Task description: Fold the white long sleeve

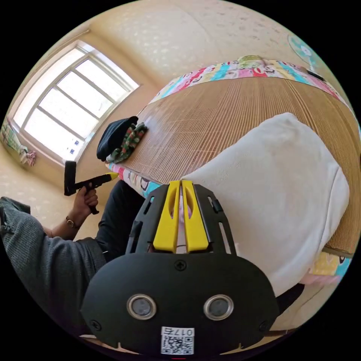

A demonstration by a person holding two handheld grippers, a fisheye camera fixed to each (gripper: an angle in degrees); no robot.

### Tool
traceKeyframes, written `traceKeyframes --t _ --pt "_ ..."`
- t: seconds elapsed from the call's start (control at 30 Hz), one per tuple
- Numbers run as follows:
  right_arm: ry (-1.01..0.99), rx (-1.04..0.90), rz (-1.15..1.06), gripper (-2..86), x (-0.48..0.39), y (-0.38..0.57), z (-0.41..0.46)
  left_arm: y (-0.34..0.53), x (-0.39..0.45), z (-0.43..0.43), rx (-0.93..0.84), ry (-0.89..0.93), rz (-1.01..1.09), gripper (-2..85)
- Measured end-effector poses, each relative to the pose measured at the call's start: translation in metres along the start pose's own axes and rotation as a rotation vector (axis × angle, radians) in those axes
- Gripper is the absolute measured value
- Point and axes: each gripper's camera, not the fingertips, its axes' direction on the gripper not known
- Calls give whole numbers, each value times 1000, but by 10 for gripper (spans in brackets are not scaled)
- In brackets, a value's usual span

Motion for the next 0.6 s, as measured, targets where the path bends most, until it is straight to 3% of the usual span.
traceKeyframes --t 0.1,0.27,0.3,0.37,0.43,0.5,0.6 --pt "-40 27 -70 20 -29 10 0 -6 -1 -1 8 29 -16 -5" --pt "295 265 419 69 52 40 -64 -15 -7 -4 11 25 3 -6" --pt "301 264 460 71 64 43 -68 -17 -10 -1 -1 35 -1 -6" --pt "128 244 521 56 105 52 -71 -18 -16 7 -16 60 -24 -6" --pt "74 245 530 50 112 57 -72 -19 -20 16 -21 115 -47 -6" --pt "151 240 500 49 97 57 -80 -22 -19 21 -19 147 -48 -7" --pt "403 378 456 65 55 70 -107 -30 -12 24 -5 155 -30 -7"
